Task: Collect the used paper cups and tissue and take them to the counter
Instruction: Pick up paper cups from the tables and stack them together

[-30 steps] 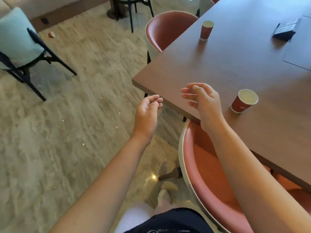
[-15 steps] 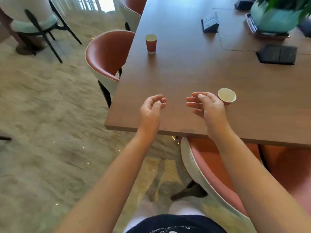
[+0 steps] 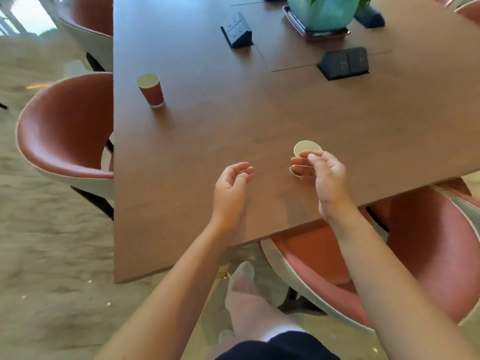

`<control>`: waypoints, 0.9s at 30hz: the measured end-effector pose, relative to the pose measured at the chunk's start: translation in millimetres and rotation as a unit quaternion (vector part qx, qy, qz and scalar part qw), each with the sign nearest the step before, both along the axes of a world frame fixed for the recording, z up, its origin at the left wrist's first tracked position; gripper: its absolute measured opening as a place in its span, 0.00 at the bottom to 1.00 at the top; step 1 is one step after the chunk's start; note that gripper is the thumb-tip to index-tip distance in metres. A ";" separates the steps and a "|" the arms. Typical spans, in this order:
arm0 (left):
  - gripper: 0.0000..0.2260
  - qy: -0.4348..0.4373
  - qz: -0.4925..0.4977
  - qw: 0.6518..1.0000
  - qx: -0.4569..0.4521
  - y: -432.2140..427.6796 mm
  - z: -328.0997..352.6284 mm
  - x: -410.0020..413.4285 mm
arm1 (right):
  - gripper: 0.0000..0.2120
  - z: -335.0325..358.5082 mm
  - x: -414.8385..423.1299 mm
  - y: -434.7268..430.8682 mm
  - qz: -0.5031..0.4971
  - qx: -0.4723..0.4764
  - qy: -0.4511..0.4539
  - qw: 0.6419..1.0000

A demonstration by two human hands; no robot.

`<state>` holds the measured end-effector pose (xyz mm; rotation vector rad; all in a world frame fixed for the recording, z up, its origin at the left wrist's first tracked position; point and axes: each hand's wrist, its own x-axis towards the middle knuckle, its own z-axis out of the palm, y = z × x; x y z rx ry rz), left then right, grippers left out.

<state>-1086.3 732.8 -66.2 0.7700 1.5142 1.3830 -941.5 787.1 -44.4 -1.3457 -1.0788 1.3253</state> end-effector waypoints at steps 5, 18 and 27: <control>0.09 0.049 -0.077 0.996 -0.025 64.0 -15.4 8.0 | 0.10 -23.8 12.0 50.1 -0.055 -0.020 -0.005 0.998; 0.35 0.233 -0.328 0.909 -0.110 149.6 -57.6 40.2 | 0.12 -102.0 83.2 108.9 -0.096 -0.072 -0.168 0.979; 0.22 0.274 -0.405 0.866 -0.110 178.5 -68.7 55.8 | 0.29 -136.7 81.5 119.0 0.067 -0.129 -0.202 0.969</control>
